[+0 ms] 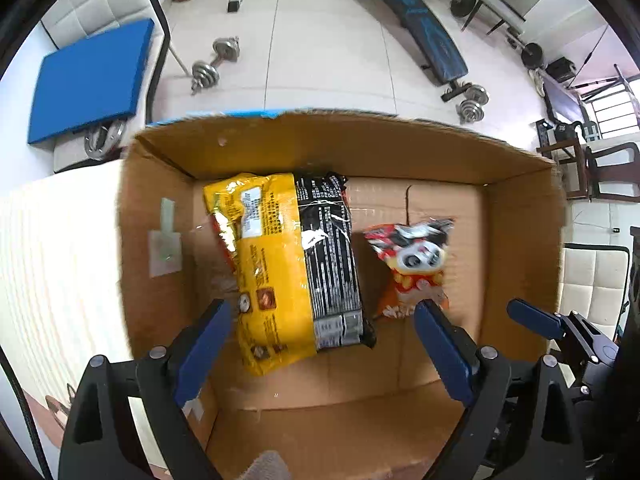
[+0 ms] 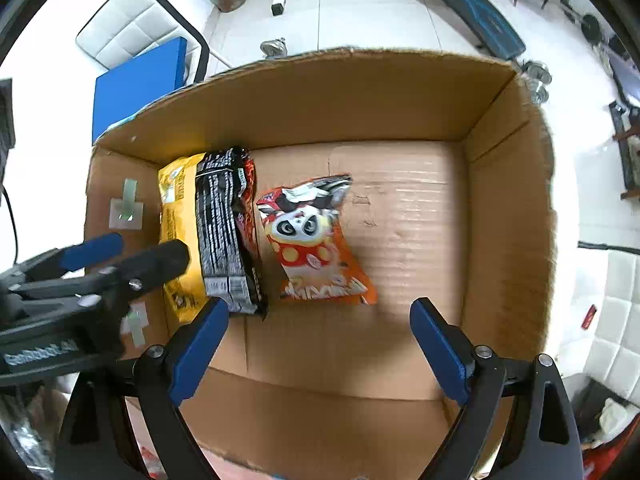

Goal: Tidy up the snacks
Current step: 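Carry both bags into the cardboard box and open both tools, then grasp the nitz cookie pack with the left tool while the right tool grasps the Franzzi pack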

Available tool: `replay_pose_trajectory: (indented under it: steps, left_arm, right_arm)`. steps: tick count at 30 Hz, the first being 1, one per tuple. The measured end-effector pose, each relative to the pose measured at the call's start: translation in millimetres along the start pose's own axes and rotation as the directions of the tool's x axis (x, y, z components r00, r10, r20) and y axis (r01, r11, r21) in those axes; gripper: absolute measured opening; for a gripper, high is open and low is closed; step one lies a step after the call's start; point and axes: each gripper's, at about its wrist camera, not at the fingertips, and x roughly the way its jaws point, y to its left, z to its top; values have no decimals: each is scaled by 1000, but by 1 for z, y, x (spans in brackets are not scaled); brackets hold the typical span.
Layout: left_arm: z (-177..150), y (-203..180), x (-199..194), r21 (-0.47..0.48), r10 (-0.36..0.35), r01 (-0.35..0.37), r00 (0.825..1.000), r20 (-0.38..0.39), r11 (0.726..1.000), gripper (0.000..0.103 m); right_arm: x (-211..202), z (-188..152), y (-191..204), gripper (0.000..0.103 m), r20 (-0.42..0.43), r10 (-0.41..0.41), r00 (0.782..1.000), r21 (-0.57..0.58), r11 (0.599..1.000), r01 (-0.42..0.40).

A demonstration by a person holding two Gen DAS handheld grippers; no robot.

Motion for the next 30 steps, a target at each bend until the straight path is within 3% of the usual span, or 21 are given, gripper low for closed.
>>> replay_pose_trajectory:
  steps: [6, 11, 17, 19, 22, 30]
  left_arm:
    - [-35, -4, -44, 3, 21, -22, 993, 116, 1000, 93]
    - [-79, -7, -79, -13, 55, -53, 969, 242, 999, 94]
    - [-137, -4, -87, -26, 130, -128, 946, 298, 991, 94]
    - [-160, 0, -80, -34, 177, -175, 939, 295, 984, 93]
    - [-192, 9, -55, -47, 222, -217, 943, 250, 975, 94]
    - [-244, 21, 29, -87, 248, -241, 966, 77, 967, 94]
  right_arm:
    - [-29, -13, 5, 95, 85, -8, 996, -6, 1000, 9]
    - [-51, -55, 7, 95, 147, -3, 989, -19, 1000, 6]
    - [-59, -118, 6, 95, 146, -23, 989, -87, 996, 36]
    - [-44, -137, 3, 95, 101, -58, 993, -126, 990, 71]
    - [-14, -156, -1, 95, 34, -132, 991, -203, 970, 136]
    - [76, -180, -20, 95, -128, -316, 940, -379, 892, 249]
